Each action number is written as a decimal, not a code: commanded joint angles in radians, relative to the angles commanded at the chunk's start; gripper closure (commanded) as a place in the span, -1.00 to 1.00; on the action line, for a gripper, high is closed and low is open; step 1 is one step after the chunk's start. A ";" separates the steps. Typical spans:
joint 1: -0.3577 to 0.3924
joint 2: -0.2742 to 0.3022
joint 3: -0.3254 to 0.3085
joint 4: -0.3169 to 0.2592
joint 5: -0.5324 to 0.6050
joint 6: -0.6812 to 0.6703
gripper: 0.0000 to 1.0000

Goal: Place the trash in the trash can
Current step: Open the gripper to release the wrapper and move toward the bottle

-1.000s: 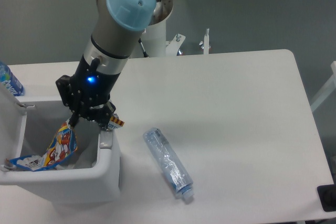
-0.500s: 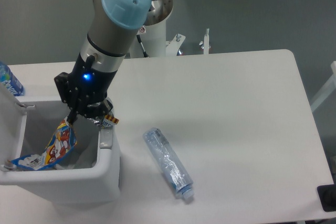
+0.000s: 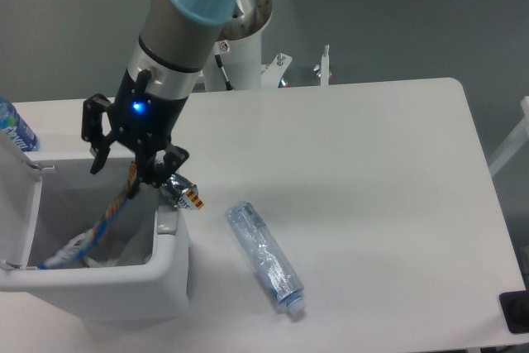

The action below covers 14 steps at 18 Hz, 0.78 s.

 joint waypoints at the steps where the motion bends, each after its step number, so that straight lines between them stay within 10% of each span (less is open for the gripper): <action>1: 0.003 0.000 -0.002 0.000 -0.002 -0.002 -1.00; 7: 0.044 0.009 0.012 0.000 -0.005 -0.023 -1.00; 14: 0.146 0.009 0.086 0.087 -0.008 -0.389 -1.00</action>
